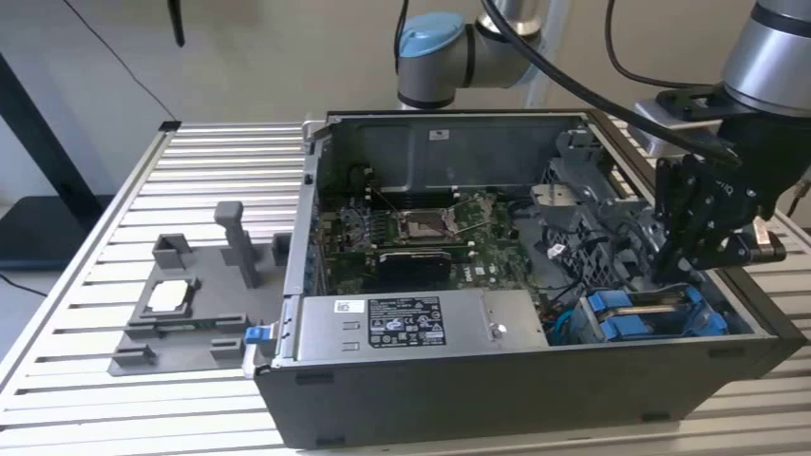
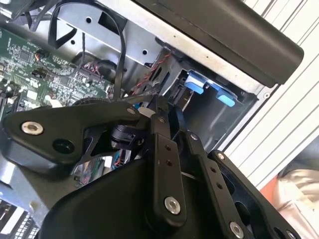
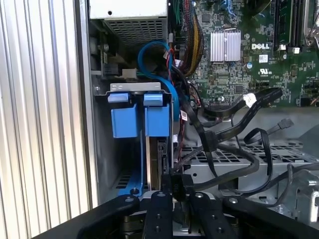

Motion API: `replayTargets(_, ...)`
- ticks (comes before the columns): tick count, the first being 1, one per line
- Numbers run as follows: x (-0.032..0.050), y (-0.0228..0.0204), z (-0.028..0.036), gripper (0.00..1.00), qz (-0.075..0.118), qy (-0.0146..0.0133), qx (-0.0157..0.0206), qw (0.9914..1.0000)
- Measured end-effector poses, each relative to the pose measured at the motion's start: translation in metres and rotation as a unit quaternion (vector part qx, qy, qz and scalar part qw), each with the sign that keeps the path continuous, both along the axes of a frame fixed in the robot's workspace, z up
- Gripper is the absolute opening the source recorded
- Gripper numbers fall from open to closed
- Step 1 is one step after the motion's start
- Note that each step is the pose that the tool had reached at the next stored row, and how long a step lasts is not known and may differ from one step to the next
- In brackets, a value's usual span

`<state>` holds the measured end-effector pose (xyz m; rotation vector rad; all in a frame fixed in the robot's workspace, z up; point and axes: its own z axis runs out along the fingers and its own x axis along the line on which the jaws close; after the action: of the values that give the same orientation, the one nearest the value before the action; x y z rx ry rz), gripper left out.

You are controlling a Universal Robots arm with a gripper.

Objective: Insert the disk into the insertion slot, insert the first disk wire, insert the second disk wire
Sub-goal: 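Insert the first disk wire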

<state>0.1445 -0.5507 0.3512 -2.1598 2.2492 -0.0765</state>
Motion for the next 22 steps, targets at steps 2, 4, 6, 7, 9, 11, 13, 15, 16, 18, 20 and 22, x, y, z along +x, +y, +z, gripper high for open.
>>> replayTargets(2,0.0004,-0.0003,0.0,0.2,0.0,0.0003,0.0,1.0)
replayTargets(4,0.0004,-0.0003,0.0,0.2,0.0,0.0003,0.0,1.0)
replayTargets(6,0.0007,-0.0003,-0.0001,0.2,0.0,0.0008,0.0,1.0)
replayTargets(7,0.0019,-0.0006,-0.0005,0.2,0.0,0.0029,0.0,1.0)
replayTargets(9,0.0033,-0.0013,-0.0013,0.2,0.0,0.0087,0.0001,0.99996)
replayTargets(11,0.0035,-0.0017,-0.0022,0.2,-0.001,0.0152,0.0004,0.99988)
replayTargets(13,0.0037,-0.002,-0.0023,0.2,-0.001,0.0157,0.0053,0.99986)
replayTargets(15,0.0046,-0.0032,-0.0024,0.2,-0.002,0.0157,0.0129,0.99979)
replayTargets(16,0.005,-0.0043,-0.0024,0.2,-0.001,0.0157,0.0162,0.99974)
replayTargets(18,0.0059,-0.0072,-0.0025,0.2,-0.001,0.0158,0.0191,0.99969)
replayTargets(20,0.0068,-0.0104,-0.0027,0.2,-0.002,0.0158,0.0191,0.99969)
replayTargets(22,0.0082,-0.0127,-0.0031,0.2,-0.002,0.0158,0.0192,0.99969)
